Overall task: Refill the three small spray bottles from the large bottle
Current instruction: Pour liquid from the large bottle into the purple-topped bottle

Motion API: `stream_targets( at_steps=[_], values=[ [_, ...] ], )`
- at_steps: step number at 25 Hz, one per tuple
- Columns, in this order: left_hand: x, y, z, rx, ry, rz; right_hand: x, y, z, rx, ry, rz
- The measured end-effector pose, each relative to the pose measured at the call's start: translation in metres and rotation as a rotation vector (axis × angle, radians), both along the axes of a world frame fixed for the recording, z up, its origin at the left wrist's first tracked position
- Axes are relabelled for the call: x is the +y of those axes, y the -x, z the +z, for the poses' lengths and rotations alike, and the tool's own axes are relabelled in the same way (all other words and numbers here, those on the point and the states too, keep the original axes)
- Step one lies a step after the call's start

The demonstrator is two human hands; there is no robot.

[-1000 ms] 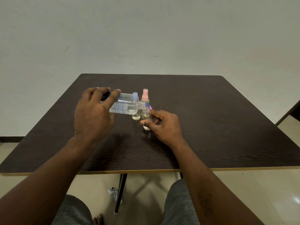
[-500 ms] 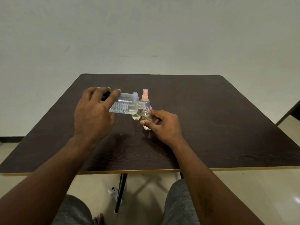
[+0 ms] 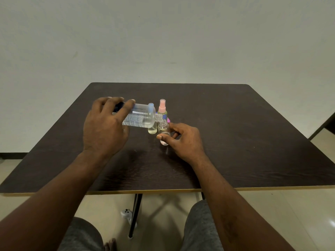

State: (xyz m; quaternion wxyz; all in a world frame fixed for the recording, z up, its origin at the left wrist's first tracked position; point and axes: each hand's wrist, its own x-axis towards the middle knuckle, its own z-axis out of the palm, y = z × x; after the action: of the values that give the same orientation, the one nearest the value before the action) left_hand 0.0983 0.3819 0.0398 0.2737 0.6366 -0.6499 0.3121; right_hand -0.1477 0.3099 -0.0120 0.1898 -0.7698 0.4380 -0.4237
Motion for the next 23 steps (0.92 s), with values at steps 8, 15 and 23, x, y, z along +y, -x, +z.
stream_targets(
  at_steps=[8, 15, 23],
  values=[
    [0.0000, 0.0005, 0.0001, -0.002, -0.007, 0.002, 0.0008, 0.0002, -0.0001, -0.013, 0.000, 0.006],
    [-0.0004, -0.0002, 0.0009, -0.005, -0.003, 0.007, 0.0021, 0.0002, -0.0002, -0.023, -0.001, 0.006],
    [0.0001, 0.0012, 0.0005, 0.012, -0.007, 0.003, 0.0020, 0.0004, 0.0016, -0.014, -0.019, 0.001]
  ],
)
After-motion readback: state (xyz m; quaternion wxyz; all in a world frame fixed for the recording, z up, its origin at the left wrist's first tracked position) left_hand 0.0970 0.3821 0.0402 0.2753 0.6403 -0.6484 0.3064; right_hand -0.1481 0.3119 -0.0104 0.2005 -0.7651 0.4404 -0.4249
